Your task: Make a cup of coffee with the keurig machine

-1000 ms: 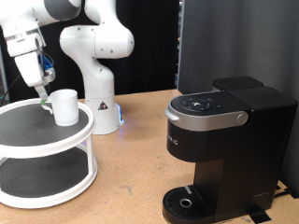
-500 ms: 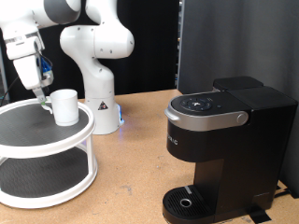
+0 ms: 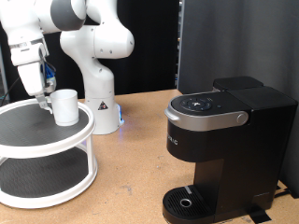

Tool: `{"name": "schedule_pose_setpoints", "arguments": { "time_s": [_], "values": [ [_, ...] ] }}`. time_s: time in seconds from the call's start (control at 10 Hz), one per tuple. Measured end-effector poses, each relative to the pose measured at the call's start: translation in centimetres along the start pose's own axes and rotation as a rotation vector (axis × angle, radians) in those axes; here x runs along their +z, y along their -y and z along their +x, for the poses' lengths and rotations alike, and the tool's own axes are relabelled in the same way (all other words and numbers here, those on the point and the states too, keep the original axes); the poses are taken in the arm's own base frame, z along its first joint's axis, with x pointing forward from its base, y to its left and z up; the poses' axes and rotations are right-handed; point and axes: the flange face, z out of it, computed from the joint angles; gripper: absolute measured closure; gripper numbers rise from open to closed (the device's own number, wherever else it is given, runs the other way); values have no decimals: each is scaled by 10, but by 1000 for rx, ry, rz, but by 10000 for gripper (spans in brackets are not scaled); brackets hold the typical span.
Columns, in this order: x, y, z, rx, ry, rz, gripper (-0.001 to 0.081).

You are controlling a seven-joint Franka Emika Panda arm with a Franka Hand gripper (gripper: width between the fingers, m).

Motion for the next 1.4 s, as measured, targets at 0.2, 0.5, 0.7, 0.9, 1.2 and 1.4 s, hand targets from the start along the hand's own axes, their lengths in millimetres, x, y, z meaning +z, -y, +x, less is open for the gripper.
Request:
{"name": "schedule_pose_setpoints", "arguments": {
  "time_s": [0.2,0.5,0.7,0.9,1.2,1.4],
  "values": [
    [3,0,0,-3,7,-3,0],
    [7,0,-1,-11,18,-6,0],
    [8,0,-1,-14,25,-4,276],
    [8,0,1,-7,31,-2,427],
    [9,0,3,-5,38,-2,725],
    [10,0,4,2,43,-2,734]
  ]
}}
